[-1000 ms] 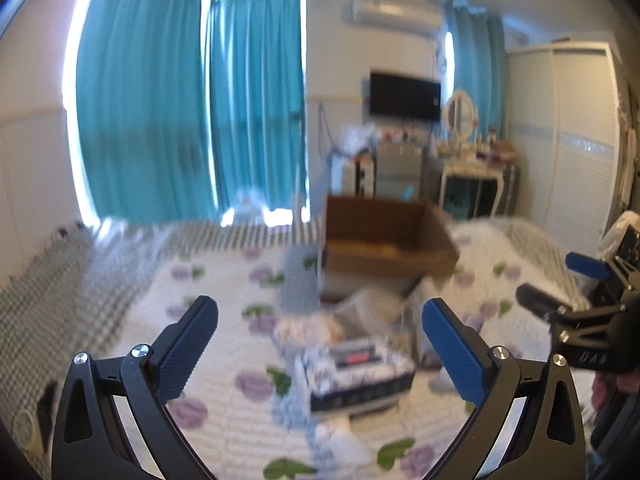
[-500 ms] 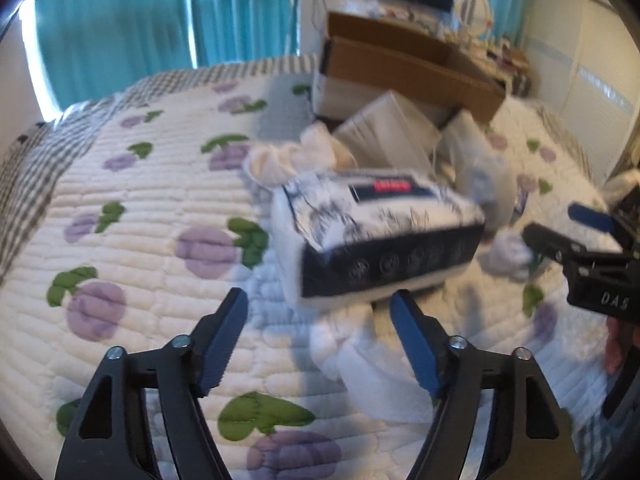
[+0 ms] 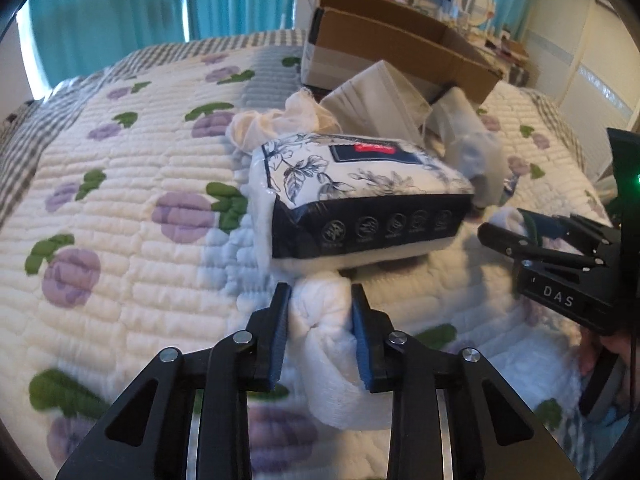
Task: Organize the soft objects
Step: 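Grasp the white knotted cloth with the left gripper while the right grasps the hair ties, then carry both items over the cardboard box and open both grippers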
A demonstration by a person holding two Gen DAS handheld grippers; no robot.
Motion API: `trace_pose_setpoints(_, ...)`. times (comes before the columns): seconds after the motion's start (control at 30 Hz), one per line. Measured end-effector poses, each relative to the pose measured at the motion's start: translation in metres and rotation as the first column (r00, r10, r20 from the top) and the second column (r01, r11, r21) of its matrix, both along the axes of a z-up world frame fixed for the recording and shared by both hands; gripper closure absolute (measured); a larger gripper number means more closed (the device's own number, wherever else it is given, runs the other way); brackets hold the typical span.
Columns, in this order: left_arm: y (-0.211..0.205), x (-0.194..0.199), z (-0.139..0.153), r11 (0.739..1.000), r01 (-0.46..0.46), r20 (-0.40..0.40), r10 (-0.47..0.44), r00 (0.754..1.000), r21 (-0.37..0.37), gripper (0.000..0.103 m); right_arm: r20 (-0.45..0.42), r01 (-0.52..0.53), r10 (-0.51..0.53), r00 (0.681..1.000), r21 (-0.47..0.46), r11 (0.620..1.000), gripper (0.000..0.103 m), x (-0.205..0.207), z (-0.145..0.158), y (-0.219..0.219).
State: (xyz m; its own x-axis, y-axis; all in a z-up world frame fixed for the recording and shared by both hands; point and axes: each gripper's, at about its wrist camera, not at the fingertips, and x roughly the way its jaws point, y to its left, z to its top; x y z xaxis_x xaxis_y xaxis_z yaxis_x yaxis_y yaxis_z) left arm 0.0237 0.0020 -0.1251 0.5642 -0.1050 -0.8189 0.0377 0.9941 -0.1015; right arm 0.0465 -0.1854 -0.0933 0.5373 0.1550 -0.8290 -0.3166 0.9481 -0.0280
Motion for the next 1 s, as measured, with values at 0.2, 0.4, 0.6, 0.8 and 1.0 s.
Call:
trace_pose_setpoints(0.2, -0.007, -0.029, 0.012, 1.000, 0.008, 0.012, -0.008, 1.000, 0.018, 0.075, 0.083, -0.027, 0.023, 0.996, 0.045, 0.999, 0.050, -0.034, 0.038, -0.005)
trace_pose_setpoints(0.4, -0.015, -0.049, 0.040, 1.000, 0.008, 0.060, -0.008, 0.998, 0.004, 0.075, 0.174, -0.039, 0.027, 0.984, 0.065, 0.997, 0.050, -0.062, 0.084, -0.007)
trace_pose_setpoints(0.6, -0.025, -0.043, 0.097, 0.999, 0.026, 0.194, -0.031, 0.980, 0.027, 0.075, 0.272, -0.056, 0.041, 0.962, 0.049, 0.997, 0.050, -0.073, 0.125, -0.005)
trace_pose_setpoints(0.8, -0.026, 0.000, 0.154, 0.998, 0.006, 0.328, -0.024, 0.944, 0.057, 0.075, 0.367, -0.094, 0.084, 0.927, 0.009, 0.996, 0.050, -0.061, 0.169, 0.002)
trace_pose_setpoints(1.0, -0.028, 0.057, 0.192, 0.998, 0.063, 0.404, -0.065, 0.912, 0.019, 0.075, 0.442, -0.112, 0.110, 0.890, -0.021, 0.993, 0.050, -0.024, 0.209, 0.003)
